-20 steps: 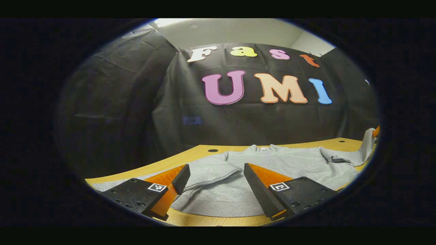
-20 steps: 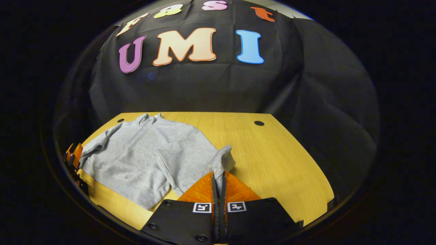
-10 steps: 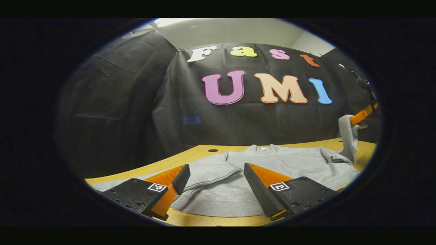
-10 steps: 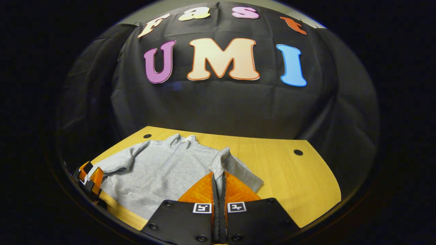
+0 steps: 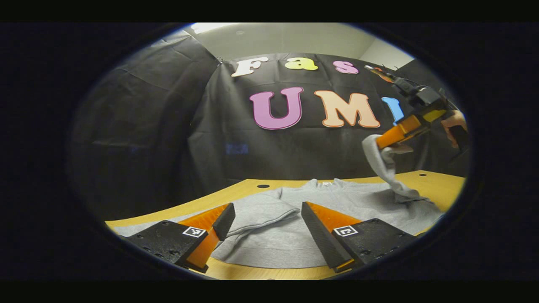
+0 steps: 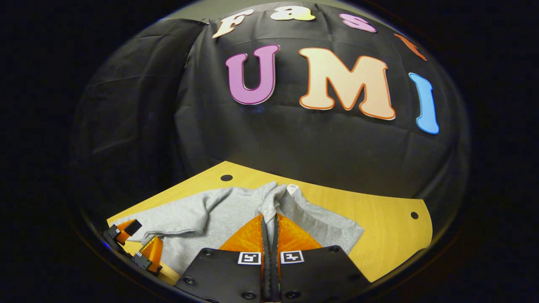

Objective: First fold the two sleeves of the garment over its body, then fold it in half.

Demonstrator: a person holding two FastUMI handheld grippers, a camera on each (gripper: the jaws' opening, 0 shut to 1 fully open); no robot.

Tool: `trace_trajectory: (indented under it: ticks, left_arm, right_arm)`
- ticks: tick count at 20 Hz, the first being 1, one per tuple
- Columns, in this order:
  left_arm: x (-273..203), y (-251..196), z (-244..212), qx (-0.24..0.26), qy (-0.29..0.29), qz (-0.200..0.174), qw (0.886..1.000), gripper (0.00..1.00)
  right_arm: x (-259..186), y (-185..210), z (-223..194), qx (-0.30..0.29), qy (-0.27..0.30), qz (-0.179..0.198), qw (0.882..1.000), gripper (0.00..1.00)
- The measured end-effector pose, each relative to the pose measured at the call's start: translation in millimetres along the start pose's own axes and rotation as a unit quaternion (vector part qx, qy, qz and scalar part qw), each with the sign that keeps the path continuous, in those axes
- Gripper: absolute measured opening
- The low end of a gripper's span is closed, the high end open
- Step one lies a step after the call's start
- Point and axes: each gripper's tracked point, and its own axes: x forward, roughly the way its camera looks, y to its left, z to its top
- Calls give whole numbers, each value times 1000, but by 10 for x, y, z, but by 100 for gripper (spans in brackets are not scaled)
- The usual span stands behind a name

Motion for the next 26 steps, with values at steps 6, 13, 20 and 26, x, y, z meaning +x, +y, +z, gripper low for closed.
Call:
trace_trajectory:
  ticks: [6, 13, 20, 26]
  left_arm:
    - [3, 2, -9, 0, 0, 0, 1000, 94]
    - [5, 3, 2, 0, 0, -1, 1000, 94]
    - [3, 4, 3, 0, 0, -1, 1000, 94]
    - [5, 7, 12, 0, -1, -1, 1000, 94]
  right_arm:
    - [667, 746, 227, -13, -3, 53, 999, 2]
    - [1505, 1194, -207, -7, 41, 63, 997, 2]
    - [1740, 1217, -550, 47, 74, 88, 992, 6]
    - [1726, 1202, -414, 74, 52, 108, 990, 86]
